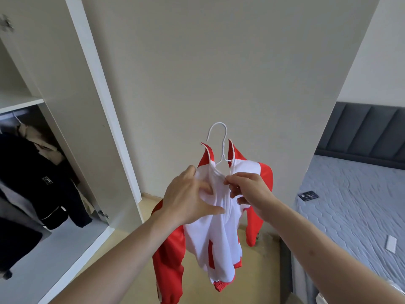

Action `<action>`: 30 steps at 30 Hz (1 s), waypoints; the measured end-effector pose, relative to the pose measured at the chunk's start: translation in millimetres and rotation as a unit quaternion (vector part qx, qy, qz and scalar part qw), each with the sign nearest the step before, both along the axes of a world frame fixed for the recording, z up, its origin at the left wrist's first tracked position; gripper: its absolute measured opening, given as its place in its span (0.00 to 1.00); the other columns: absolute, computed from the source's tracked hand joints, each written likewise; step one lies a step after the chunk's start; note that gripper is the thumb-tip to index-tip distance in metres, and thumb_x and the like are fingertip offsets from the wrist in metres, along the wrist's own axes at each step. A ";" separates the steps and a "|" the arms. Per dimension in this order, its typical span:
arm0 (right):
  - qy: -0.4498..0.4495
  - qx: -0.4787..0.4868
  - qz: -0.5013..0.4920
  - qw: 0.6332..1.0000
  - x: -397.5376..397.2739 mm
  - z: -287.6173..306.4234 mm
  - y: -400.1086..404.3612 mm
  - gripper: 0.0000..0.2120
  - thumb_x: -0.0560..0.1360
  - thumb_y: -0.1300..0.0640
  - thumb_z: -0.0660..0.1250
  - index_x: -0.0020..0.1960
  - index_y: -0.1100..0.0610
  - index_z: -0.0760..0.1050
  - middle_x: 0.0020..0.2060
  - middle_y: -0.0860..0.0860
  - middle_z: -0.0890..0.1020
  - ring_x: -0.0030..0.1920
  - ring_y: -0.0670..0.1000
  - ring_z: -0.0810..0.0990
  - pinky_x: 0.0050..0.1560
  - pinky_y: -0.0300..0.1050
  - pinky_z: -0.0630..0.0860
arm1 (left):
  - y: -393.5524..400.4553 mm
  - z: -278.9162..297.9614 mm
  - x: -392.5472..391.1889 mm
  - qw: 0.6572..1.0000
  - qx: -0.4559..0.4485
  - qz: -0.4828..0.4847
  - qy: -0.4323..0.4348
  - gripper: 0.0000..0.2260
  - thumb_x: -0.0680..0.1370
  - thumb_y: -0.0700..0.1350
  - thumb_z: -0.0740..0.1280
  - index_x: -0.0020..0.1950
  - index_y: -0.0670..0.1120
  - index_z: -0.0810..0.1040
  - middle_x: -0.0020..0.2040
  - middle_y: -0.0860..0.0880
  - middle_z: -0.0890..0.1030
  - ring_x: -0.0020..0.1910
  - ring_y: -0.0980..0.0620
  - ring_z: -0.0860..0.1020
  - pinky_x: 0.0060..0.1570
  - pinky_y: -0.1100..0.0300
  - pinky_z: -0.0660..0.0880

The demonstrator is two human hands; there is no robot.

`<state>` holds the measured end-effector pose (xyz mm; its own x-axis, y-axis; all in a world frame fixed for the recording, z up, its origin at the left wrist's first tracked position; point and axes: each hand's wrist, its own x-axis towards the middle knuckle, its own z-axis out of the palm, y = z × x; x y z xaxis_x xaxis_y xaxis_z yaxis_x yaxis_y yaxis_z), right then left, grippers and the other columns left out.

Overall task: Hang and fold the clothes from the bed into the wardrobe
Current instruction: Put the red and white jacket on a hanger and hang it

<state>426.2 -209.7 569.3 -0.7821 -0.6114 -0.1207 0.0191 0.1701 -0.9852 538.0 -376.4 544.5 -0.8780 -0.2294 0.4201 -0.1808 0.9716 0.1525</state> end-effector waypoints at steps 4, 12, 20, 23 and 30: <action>-0.002 -0.004 0.013 1.000 5.0 2.9 -4.7 0.10 0.77 0.59 0.68 0.39 0.56 0.83 0.29 0.48 0.77 0.29 0.47 0.77 0.29 0.37 0.70 | 14.4 0.3 -10.6 0.998 -0.030 0.023 0.055 0.21 0.65 0.76 0.65 0.36 0.60 0.84 0.39 0.56 0.61 0.37 0.54 0.64 0.37 0.60 0.63; -0.130 -0.071 -0.136 0.980 -2.9 -3.5 -5.6 0.04 0.74 0.62 0.70 0.41 0.56 0.81 0.26 0.46 0.74 0.23 0.44 0.69 0.22 0.36 0.62 | 17.2 -17.0 -15.9 0.995 0.087 0.023 0.034 0.08 0.72 0.56 0.70 0.37 0.55 0.85 0.39 0.56 0.63 0.38 0.53 0.71 0.36 0.60 0.68; -0.148 -0.103 -0.207 0.962 -12.6 -10.6 -17.7 0.04 0.73 0.63 0.69 0.40 0.58 0.80 0.25 0.47 0.73 0.22 0.44 0.66 0.21 0.37 0.59 | 18.3 -25.7 -17.6 0.999 0.048 -0.013 -0.015 0.07 0.74 0.53 0.69 0.40 0.54 0.86 0.45 0.55 0.67 0.44 0.53 0.73 0.39 0.60 0.70; -0.126 -0.088 -0.210 0.965 -10.1 -22.5 -23.5 0.06 0.75 0.63 0.68 0.40 0.59 0.80 0.24 0.46 0.73 0.22 0.44 0.65 0.21 0.37 0.60 | 10.1 -30.9 -19.8 0.997 0.051 -0.016 -0.054 0.07 0.75 0.51 0.67 0.41 0.52 0.84 0.46 0.55 0.67 0.44 0.51 0.75 0.38 0.58 0.72; -0.104 -0.069 -0.220 0.968 -1.2 -54.2 -42.3 0.08 0.76 0.62 0.67 0.39 0.60 0.81 0.24 0.46 0.72 0.21 0.44 0.65 0.22 0.38 0.63 | -14.7 -63.8 -11.7 0.992 0.039 -0.029 -0.116 0.08 0.74 0.49 0.66 0.38 0.48 0.80 0.42 0.54 0.72 0.37 0.49 0.76 0.36 0.58 0.68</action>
<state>425.0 -252.0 515.1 -0.9380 -0.2459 -0.2442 0.2596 -0.0315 -0.9652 526.3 -391.1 480.7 -0.9618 -0.1991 0.1879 -0.1636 0.9683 0.1889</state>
